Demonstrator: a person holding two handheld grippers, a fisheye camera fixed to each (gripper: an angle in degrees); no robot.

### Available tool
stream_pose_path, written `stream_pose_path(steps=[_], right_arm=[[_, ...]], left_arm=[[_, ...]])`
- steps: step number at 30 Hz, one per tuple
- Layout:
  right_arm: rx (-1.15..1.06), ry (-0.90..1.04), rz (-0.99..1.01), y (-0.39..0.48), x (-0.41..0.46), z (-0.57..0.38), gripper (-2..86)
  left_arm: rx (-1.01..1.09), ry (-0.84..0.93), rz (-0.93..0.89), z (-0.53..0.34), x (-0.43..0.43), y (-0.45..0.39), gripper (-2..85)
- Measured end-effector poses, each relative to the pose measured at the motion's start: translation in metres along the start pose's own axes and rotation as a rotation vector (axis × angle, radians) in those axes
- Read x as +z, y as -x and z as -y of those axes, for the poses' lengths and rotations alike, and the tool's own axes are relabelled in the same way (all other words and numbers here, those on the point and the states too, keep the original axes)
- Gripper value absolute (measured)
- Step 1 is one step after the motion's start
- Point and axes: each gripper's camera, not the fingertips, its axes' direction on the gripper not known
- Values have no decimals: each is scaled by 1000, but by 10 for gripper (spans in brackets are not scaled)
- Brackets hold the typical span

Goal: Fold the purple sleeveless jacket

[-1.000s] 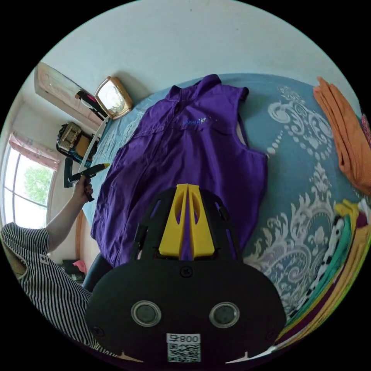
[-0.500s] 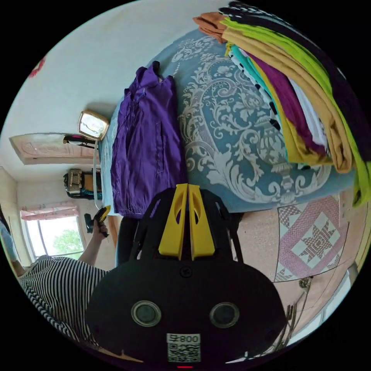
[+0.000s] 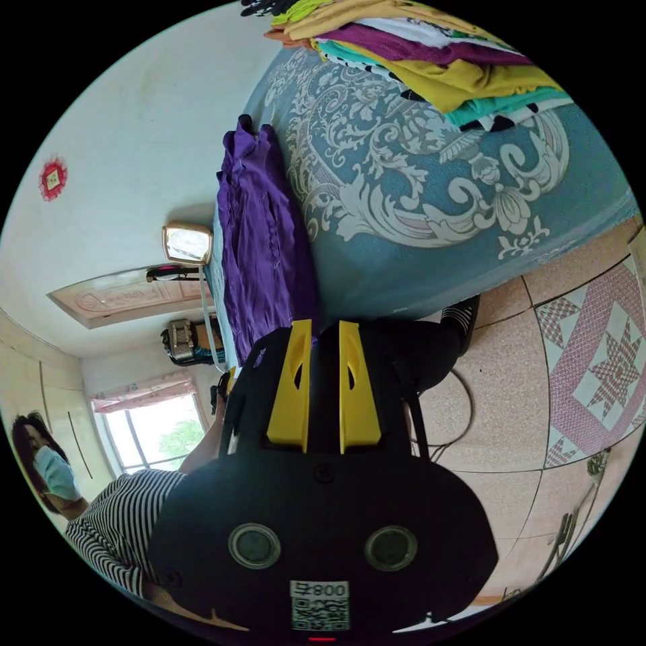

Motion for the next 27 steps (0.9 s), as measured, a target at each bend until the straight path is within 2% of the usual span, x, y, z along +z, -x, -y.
stream_pose_path(steps=[8,20,27], right_arm=[[16,2,3,-28,1,-20,76],[-10,-64,51,-48,-10,-52,92],[-27,-19,39,-52,8,-60,101]], left_arm=[[-8,17,1,-31,-33,-2,145],[-39,-20,-127,-88,-64,1,137],[-26,-6,-126,-112,-73,-7,144]])
